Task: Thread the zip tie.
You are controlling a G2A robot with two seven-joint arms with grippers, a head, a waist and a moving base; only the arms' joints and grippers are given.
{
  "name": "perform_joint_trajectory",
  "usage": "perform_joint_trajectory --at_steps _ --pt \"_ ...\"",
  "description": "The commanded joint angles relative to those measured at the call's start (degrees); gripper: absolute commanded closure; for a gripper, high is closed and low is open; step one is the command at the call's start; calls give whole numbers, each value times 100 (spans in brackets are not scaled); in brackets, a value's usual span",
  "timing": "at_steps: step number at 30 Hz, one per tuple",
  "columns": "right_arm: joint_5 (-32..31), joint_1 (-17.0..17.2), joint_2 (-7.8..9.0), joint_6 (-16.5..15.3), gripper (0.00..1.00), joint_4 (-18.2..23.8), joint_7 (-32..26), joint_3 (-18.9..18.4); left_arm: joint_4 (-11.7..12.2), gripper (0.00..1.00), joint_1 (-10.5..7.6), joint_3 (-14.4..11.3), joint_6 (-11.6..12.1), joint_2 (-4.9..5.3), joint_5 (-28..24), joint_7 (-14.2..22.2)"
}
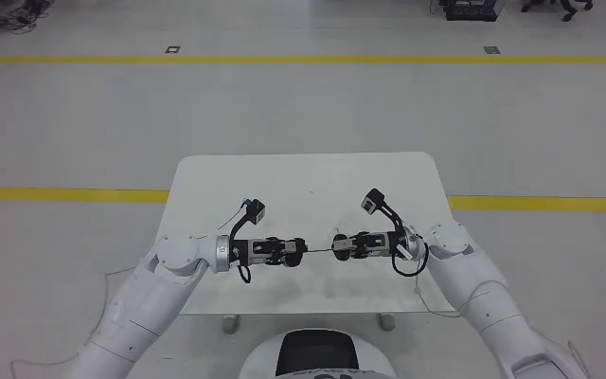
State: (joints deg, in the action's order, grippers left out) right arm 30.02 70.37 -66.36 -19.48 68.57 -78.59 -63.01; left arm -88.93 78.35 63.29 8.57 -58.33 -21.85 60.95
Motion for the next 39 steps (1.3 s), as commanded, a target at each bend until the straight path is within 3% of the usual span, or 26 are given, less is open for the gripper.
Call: perform_joint_trajectory --at_steps 1,15,22,31,34,39 --pt "33 8 -13 0 100 -4 -20 -25 -7 0 7 -7 28 7 -17 -23" --pt "-31 -7 -41 0 100 5 -81 -81 0 0 6 -62 46 11 -10 -145" --pt "8 65 -69 0 100 214 143 81 18 0 -38 -257 -51 -19 -222 -282" --pt "58 22 -95 0 100 226 78 160 88 0 -94 -287 -12 -26 -177 -435" --pt "-12 85 -98 38 100 349 303 194 41 0 -80 -345 -37 -34 -148 -598" --pt "-79 134 -83 62 100 445 444 214 26 0 -92 -381 -28 -27 -248 -547"
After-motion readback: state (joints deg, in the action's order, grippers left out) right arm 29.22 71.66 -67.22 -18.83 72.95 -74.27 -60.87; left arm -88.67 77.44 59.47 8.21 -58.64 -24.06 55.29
